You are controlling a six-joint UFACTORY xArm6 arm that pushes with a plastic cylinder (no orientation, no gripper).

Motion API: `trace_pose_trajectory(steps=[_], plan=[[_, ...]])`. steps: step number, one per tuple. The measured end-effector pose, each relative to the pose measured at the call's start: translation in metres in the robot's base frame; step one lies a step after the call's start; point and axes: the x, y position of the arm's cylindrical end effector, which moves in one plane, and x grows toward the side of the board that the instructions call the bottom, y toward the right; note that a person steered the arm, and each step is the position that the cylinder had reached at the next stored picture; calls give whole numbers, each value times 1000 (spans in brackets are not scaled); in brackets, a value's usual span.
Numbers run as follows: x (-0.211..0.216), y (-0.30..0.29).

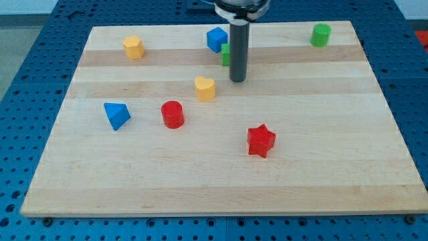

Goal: Push the yellow heart towards the top center

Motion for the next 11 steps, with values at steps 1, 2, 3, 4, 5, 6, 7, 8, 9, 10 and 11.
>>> trace_pose_trajectory(steps=[1, 2, 3, 4, 5, 6, 7, 8, 9, 10, 11], plan=[[31, -5], [68, -25], [80, -26], [85, -26], [67, -47], [35, -78], [2, -108], [-10, -125], [-10, -125], [-10, -125], [-9, -125]])
